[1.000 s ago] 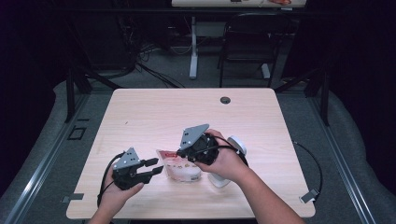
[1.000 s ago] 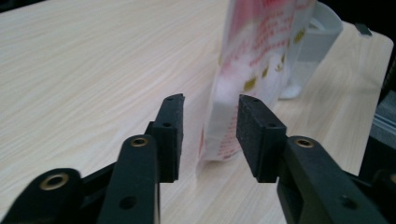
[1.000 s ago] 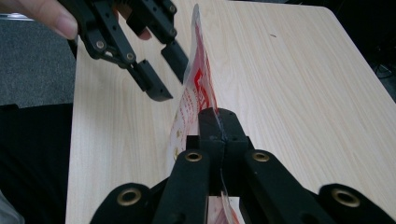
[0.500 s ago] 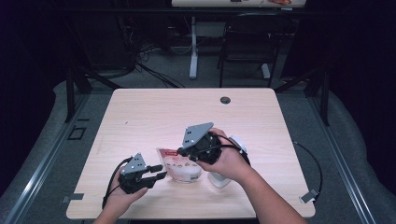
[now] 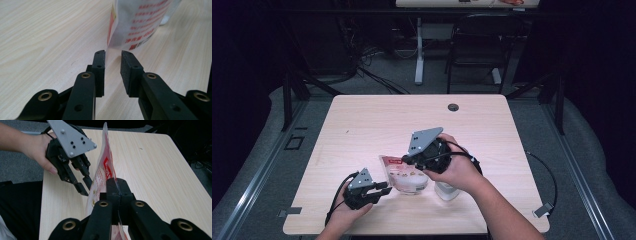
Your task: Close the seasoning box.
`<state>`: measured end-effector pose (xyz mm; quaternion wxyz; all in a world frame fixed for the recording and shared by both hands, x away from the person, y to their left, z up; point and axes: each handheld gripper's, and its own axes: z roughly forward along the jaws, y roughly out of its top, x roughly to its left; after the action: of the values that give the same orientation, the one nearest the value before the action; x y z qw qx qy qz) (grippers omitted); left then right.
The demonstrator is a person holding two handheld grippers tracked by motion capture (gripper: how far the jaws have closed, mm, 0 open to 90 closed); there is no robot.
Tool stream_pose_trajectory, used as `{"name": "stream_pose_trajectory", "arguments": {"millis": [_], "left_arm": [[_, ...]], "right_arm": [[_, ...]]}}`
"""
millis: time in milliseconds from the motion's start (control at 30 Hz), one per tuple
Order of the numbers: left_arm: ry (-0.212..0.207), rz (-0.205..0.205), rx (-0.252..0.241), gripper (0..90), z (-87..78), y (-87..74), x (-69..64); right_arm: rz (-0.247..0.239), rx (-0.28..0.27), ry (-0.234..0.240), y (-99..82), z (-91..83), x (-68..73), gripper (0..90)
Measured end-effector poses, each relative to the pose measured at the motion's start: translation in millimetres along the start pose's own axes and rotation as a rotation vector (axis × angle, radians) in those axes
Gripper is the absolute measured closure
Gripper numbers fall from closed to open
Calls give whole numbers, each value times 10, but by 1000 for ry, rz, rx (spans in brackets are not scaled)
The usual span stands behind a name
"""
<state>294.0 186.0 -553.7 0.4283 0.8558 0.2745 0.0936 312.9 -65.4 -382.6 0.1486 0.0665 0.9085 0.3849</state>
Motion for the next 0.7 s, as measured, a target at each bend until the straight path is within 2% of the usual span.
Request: {"name": "stream_pose_trajectory", "arguments": {"millis": [333, 467, 700], "left_arm": [[15, -11, 2, 813, 50, -10, 17], [10, -11, 10, 864, 54, -9, 24], [11, -29, 10, 893, 36, 3, 36]], "right_arm": [[-2, -7, -1, 8, -12, 14, 900], [3, -7, 0, -7, -6, 17, 900], [15, -23, 2, -36, -15, 9, 900]]}}
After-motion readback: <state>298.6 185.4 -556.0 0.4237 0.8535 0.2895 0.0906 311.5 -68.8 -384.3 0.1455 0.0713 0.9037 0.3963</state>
